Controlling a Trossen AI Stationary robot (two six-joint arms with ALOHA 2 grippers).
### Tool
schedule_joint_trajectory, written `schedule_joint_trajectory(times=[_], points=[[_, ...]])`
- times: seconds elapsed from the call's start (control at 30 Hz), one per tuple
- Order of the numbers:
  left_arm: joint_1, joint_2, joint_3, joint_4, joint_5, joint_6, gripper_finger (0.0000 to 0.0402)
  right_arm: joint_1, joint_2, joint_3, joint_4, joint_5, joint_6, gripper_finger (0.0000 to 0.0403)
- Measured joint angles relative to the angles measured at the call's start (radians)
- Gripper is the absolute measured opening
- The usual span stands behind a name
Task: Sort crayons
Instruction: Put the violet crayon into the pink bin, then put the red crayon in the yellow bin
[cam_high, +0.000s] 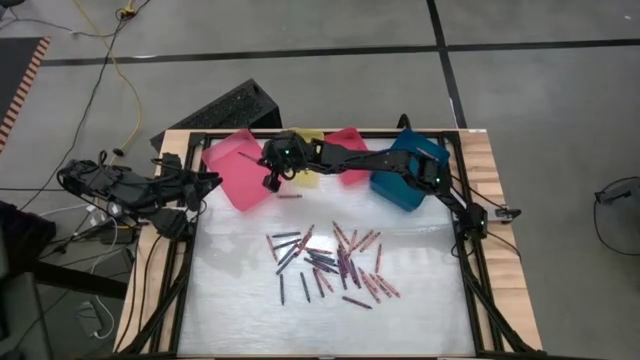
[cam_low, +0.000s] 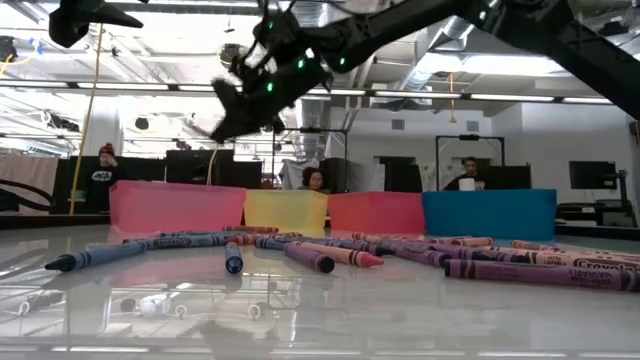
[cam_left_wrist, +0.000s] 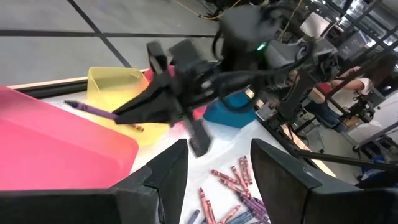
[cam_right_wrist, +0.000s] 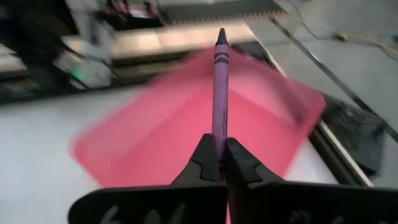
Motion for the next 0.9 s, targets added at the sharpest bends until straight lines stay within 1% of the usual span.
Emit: schedule_joint_trajectory(times=[0.1,0.17,0.2,0.37,0.5,0.9], points=[[0.000,0.000,0.000,-0.001,-0.006,0.000,0.0165,0.001,0.043,-0.002,0.021,-0.001,0.013,0.0004],[0.000,0.000,0.000,-0.004,-0.007,-0.002,0.0165,0.003,0.055,-0.005,0.005,0.001,0.016,0.0006],[0.000,0.000,0.000,-0.004,-0.006,-0.006,0.0165,0.005,0.066,-0.003,0.029,0.001,0.016,0.0008],[0.000,0.000,0.000,-0.005,-0.003,-0.008,0.0165,0.000,0.082,-0.001,0.032,0.000,0.016,0.0020],[0.000,0.000,0.000,-0.005,-0.003,-0.008,0.0165,-0.003,0.088,-0.002,-0.017,0.002,0.015,0.0031],[0.000,0.000,0.000,-0.006,-0.001,-0.005,0.0165,-0.002,0.087,-0.002,-0.043,-0.001,0.012,0.0051]])
